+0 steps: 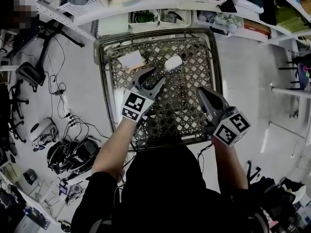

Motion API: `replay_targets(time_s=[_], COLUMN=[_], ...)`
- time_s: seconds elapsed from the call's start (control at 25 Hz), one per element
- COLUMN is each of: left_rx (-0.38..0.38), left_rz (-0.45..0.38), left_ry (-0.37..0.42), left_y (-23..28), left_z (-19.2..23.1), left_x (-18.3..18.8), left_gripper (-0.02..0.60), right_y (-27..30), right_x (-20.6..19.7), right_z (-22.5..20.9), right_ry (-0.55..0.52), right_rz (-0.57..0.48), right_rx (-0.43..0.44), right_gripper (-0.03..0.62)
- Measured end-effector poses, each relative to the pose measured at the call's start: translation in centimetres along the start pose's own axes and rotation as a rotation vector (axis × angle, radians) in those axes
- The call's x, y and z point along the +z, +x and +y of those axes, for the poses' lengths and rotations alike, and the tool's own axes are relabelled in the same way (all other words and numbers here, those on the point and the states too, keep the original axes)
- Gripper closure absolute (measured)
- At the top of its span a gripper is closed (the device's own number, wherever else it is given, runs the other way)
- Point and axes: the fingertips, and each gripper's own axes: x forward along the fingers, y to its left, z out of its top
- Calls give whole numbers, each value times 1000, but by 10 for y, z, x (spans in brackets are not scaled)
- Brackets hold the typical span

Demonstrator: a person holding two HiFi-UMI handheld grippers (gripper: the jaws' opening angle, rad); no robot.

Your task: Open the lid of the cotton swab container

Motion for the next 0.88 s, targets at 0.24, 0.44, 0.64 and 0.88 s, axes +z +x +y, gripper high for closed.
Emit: replay_targets(time_s=[0.24,0.44,0.64,0.88], left_rx=[-16,-24,-43,-42], left_rz=[79,143,179,198], left_ry=[51,68,84,114], left_y=[42,71,88,105], left_z=[11,15,9,12], left_x=[-42,-71,-81,-82], left_gripper=[370,334,331,331], right_y=[13,14,8,7], right_x=[-11,-11,-8,-8], right_z=[-5,-13,-25,-28], right_ry=[14,10,28,49], right_rz=[39,58,61,53], right_rx=[18,8,-20,-25], right_gripper=[583,583,583,583])
